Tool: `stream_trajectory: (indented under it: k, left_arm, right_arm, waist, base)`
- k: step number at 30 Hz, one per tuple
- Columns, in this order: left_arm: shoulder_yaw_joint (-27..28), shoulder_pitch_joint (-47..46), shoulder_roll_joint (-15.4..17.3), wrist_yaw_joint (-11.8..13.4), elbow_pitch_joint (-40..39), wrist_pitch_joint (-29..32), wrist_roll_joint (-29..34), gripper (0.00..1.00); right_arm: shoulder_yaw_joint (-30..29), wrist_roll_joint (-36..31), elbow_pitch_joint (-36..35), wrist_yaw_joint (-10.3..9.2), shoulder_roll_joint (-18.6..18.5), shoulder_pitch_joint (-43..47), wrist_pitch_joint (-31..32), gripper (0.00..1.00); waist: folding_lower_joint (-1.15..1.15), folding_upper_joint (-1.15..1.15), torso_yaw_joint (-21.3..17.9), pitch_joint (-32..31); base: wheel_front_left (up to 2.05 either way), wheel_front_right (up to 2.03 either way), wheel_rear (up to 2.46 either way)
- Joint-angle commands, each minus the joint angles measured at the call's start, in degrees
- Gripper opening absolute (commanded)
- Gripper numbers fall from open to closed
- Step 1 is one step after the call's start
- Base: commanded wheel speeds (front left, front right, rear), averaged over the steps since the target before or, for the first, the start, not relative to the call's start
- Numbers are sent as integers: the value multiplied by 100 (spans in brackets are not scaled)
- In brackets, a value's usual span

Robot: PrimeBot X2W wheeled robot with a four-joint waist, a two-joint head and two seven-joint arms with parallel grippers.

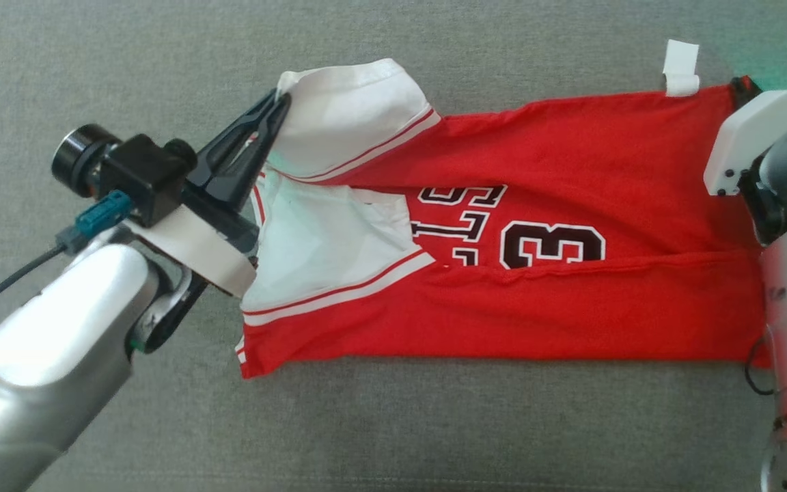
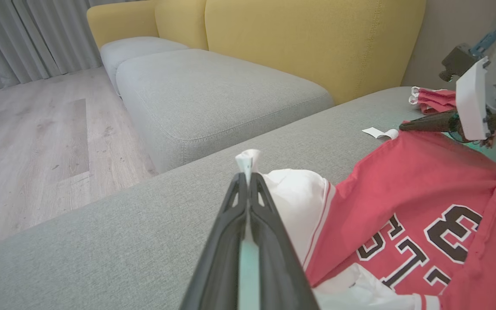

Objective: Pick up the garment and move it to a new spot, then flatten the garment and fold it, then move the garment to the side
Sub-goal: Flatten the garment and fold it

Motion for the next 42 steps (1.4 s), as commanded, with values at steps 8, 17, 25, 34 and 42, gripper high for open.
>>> stream_trajectory:
  k: [8,17,25,34,42]
  left_arm:
    - [560,-404,375,114,286,-140,-142,0]
    - [727,-1287,388,-177,1181,-42,-70,0]
    - [750,-2428,78,-486,2505,-215,227,0]
    - [719,-3206,-502,-639,3715,-786,493,0]
    - [502,-2747,-714,-893,4068,-904,421,0]
  right_arm:
    - [706,708,-121,37,-315,-569,-782,0]
    - [1262,1629,-316,37,-513,-974,-1174,0]
    - [1535,1947,-174,37,-438,-1583,-1435,0]
    - [1653,2117,369,37,-371,-2030,-1873,0]
    - [1981,2403,752,37,-597,-1700,-1936,0]
  waist:
    - [-1,0,-245,-231]
    - [-1,0,-430,-95]
    - [-1,0,-553,143]
    - [-1,0,-538,169]
    - [-1,0,-358,-70]
  base:
    - [0,0,0]
    - [0,0,0]
    - [0,0,0]
    - [0,0,0]
    - [0,0,0]
